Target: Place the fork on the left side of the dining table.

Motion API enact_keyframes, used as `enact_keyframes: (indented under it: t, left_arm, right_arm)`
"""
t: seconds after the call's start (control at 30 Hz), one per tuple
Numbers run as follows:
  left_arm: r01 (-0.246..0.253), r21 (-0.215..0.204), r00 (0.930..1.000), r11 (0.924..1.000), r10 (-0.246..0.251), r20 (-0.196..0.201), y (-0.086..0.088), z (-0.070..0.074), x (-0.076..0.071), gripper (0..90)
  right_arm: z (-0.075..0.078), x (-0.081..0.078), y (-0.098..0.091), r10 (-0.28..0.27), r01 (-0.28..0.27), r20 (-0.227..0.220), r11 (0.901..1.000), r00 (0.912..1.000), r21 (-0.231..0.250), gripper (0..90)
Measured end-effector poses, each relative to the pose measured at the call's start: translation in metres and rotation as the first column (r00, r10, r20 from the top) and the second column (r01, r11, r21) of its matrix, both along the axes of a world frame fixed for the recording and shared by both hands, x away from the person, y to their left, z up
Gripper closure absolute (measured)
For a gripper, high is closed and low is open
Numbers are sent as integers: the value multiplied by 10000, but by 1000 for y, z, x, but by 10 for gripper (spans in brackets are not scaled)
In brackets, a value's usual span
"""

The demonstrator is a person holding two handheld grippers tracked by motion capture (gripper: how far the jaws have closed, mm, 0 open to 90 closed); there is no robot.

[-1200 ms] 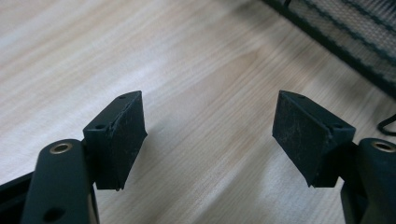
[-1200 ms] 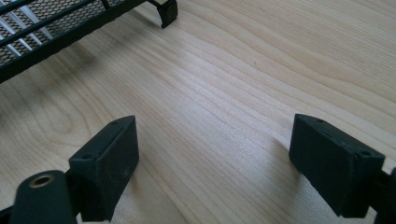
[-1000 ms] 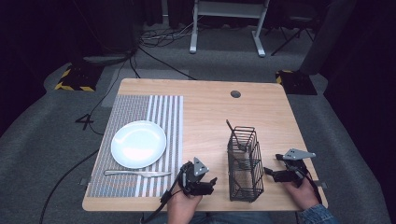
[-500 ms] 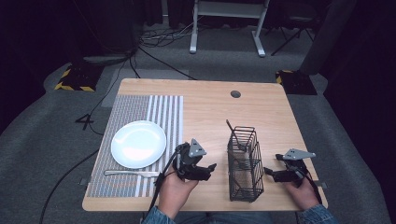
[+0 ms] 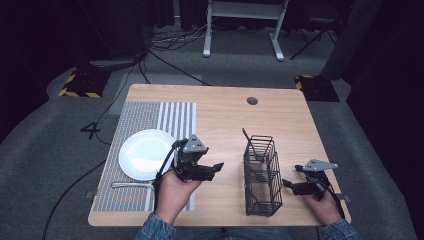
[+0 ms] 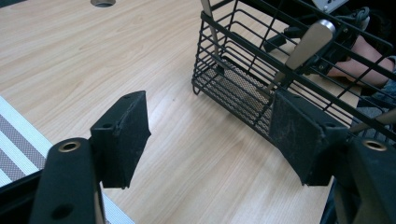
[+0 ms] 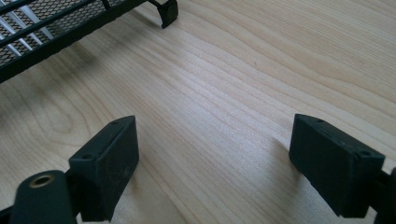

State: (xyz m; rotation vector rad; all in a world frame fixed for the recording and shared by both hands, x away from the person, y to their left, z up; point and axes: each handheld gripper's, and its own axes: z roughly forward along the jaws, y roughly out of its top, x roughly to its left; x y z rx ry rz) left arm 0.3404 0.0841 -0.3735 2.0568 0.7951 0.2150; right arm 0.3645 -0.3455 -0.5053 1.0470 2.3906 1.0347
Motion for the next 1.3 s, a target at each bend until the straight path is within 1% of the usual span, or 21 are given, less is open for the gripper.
enact_keyframes:
  t: [0.07,0.1,0.17,0.2,0.27,0.33,0.4,0.43,0.5,0.53,0.57,0.67,0.73,0.77,0.9,0.97,1.1,1.13,1.2,1.27,1.3]
  left_arm:
    - [54,-68,10000,10000,-54,29,0,1,2,324]
    - [31,-113,10000,9999,-30,30,-1,2,3,347]
    - [-12,-159,9999,9999,14,112,-3,7,7,369]
    - [-12,-159,9999,9999,14,112,-3,7,7,380]
    - [-113,-297,9998,9995,118,165,-4,12,13,390]
    - [-99,-421,9996,9991,110,243,-6,14,18,400]
    - [-148,-451,9997,9989,156,174,-8,16,20,414]
    - [-225,-491,9997,9985,223,-57,-12,19,25,434]
    - [-249,-539,9997,9982,245,-83,-14,20,28,448]
    - [-312,-632,9995,9975,307,-90,-16,21,31,448]
    - [-346,-824,9993,9960,335,-153,-20,23,36,459]
    - [-364,-851,9991,9957,343,-257,-24,25,40,466]
    - [-373,-1039,9989,9939,342,-320,-29,27,47,462]
    - [-381,-1120,9988,9930,344,-347,-31,28,48,461]
    - [-425,-1219,9983,9916,373,-439,-37,27,54,462]
    - [-410,-1273,9982,9910,352,-476,-43,26,58,463]
    - [-372,-1208,9985,9920,320,-450,-49,24,61,466]
    - [-345,-1245,9984,9916,285,-494,-53,22,62,468]
    - [-344,-1279,9982,9912,280,-521,-55,22,63,468]
    - [-348,-1209,9981,9921,284,-542,-60,19,66,475]
    - [-344,-1219,9976,9919,268,-639,-64,17,69,480]
  right_arm:
    - [0,0,0,-1,1,1,10000,10000,0,160]
    - [0,0,0,-1,1,3,10000,10000,-2,160]
    - [0,0,0,-3,3,1,10000,10000,-3,160]
    - [0,0,0,-3,3,1,10000,10000,-3,160]
    - [0,0,0,-6,6,4,10000,10000,-9,160]
    - [0,0,0,-5,5,6,10000,10000,-7,160]
    - [0,0,0,-4,4,6,10000,10000,-10,160]
    - [0,0,0,-5,5,5,10000,10000,-9,160]
    - [0,0,0,-4,4,5,10000,10000,-10,160]
    - [0,0,0,-4,4,5,10000,10000,-10,160]
    - [0,0,0,-6,6,5,10000,10000,-8,160]
    - [0,0,0,-7,7,8,10000,10000,-10,160]
    - [0,0,0,-8,8,6,10000,10000,-10,160]
    - [0,0,0,-8,8,3,10000,10000,-7,160]
    - [0,0,0,-12,12,2,10000,10000,-3,160]
    - [0,0,0,-20,20,1,10000,10000,8,160]
    - [0,0,0,-17,17,0,10000,10000,6,160]
    - [0,0,0,-16,16,0,10000,10000,1,160]
    - [0,0,0,-7,7,5,10000,10000,-6,160]
    - [0,0,0,-1,1,11,10000,10000,4,160]
    - [0,0,0,-1,1,7,10000,10000,-9,160]
